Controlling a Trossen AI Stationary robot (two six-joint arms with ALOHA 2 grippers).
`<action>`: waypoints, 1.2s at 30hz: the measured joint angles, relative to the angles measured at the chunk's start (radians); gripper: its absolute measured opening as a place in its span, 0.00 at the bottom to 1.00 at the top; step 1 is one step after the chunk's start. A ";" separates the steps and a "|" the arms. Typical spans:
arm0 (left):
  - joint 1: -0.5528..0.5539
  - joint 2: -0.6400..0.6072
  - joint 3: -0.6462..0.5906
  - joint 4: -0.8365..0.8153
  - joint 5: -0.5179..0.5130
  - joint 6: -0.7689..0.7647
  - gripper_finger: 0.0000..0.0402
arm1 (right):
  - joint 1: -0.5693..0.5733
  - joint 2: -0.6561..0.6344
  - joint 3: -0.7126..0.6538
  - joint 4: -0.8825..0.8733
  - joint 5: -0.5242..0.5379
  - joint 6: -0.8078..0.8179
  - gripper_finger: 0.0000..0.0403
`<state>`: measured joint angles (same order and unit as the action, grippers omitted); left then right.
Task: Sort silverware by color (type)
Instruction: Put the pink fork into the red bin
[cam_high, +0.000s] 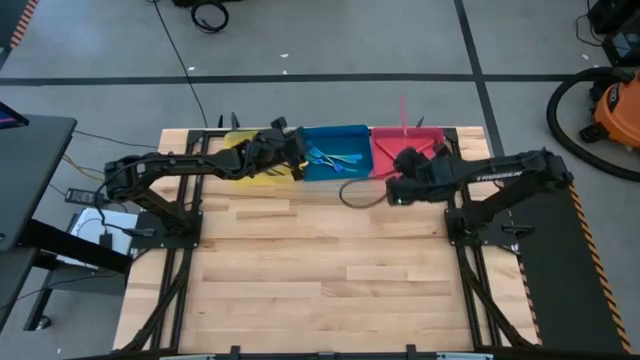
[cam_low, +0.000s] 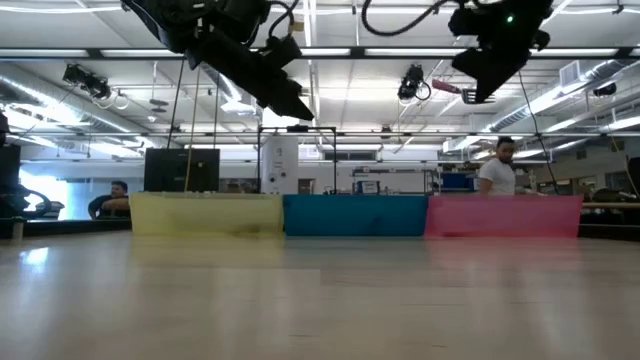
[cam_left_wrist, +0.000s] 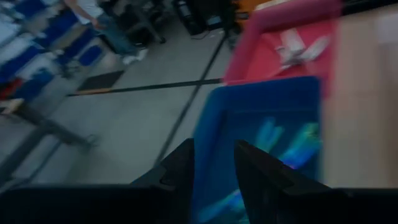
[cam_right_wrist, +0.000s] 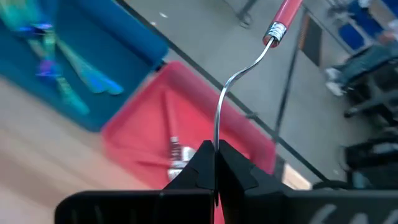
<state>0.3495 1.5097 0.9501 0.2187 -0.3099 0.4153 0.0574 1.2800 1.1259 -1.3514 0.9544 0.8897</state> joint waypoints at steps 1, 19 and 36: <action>0.012 0.000 0.000 0.007 -0.009 0.013 0.30 | -0.029 -0.001 0.000 0.008 0.004 -0.023 0.02; 0.232 0.000 0.000 0.017 -0.008 -0.007 0.30 | -0.509 0.037 0.000 0.212 -0.203 -0.262 0.02; 0.237 0.000 0.000 0.122 -0.007 0.068 0.30 | -0.635 0.342 -0.029 0.359 -0.369 -0.186 0.02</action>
<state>0.5861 1.5097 0.9504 0.3411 -0.3168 0.4831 -0.5778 1.6223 1.0969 -0.9928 0.5850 0.7036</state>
